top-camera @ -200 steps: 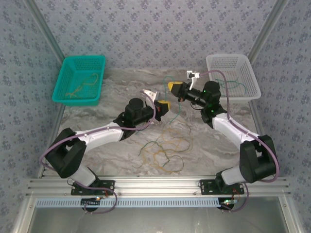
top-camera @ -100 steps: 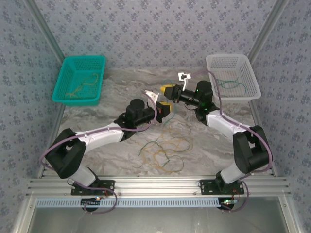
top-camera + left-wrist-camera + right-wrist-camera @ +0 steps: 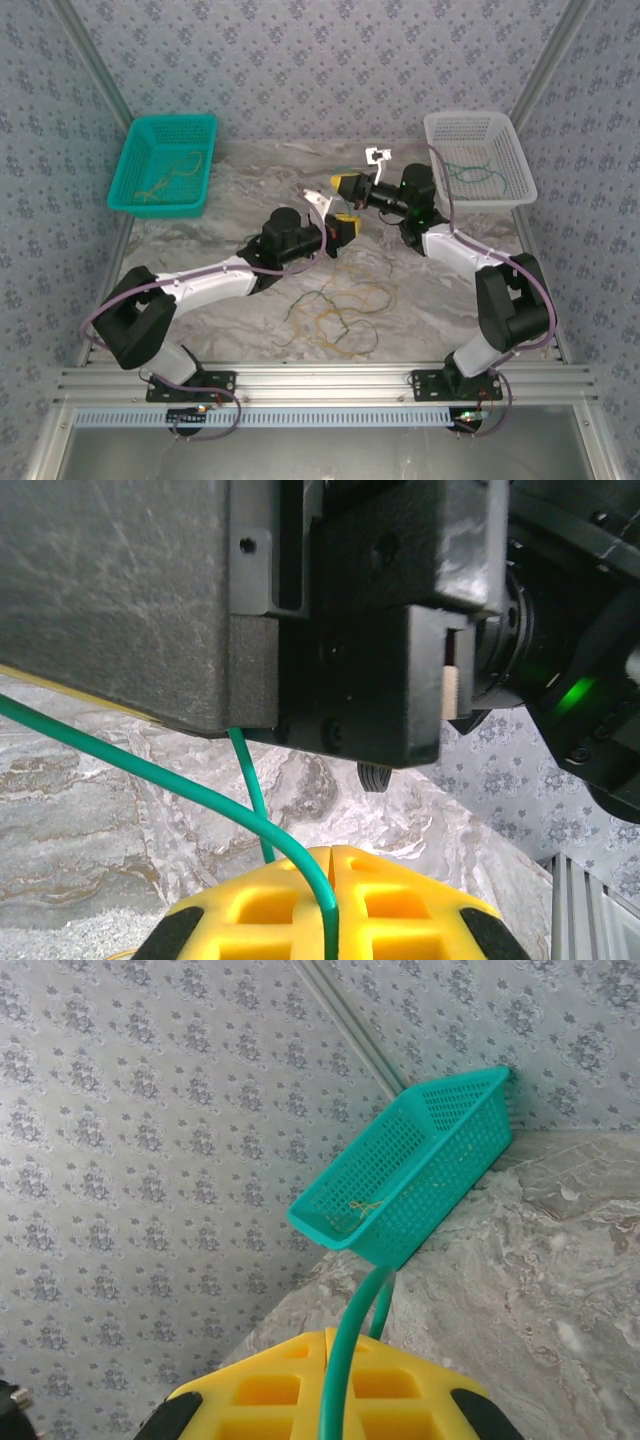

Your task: Untangle the cables

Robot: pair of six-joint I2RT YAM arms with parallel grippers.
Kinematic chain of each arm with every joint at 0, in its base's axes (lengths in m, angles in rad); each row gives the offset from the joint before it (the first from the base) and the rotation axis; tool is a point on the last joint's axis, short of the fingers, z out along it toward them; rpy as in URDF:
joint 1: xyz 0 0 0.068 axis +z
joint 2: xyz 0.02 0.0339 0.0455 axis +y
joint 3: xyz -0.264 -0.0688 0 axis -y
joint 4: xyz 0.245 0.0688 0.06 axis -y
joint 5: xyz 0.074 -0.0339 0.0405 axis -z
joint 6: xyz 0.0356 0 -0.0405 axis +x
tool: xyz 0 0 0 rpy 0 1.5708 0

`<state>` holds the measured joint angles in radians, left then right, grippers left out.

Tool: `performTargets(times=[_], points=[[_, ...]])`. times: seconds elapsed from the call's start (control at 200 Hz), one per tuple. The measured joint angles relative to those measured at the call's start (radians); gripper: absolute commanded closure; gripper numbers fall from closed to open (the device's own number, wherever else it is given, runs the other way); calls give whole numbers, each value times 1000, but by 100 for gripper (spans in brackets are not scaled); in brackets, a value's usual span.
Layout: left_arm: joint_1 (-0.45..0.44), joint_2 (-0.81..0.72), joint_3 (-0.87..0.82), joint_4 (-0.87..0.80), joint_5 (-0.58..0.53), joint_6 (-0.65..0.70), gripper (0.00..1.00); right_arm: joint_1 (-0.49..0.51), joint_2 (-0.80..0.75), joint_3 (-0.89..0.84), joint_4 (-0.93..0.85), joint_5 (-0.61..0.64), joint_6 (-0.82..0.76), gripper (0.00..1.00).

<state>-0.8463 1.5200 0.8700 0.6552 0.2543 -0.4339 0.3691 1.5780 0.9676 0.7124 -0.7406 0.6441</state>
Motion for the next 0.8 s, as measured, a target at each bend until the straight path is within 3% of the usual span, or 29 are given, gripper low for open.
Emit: performTargets(times=[0.205,0.325,0.405,0.46,0.51,0.805], points=[[0,-53,-33,0,-13,32,100,-47,-40,-5,-45,13,0,100],[-1,-82,-55,0,-50,51,95,-71,-85,-11,-63,23,-8,100],[0,-108,-87,0,-83,67,83,-84,-113,-17,-84,23,-21,100],[0,-124,-105,-1,-102,72,95,-92,-128,-23,-93,29,-28,100],[1,-130,-114,-1,-114,87,100,-103,-142,-33,-97,40,-31,100],[15,-132,-150,0,-134,89,100,-151,-189,-62,-111,74,-11,100]])
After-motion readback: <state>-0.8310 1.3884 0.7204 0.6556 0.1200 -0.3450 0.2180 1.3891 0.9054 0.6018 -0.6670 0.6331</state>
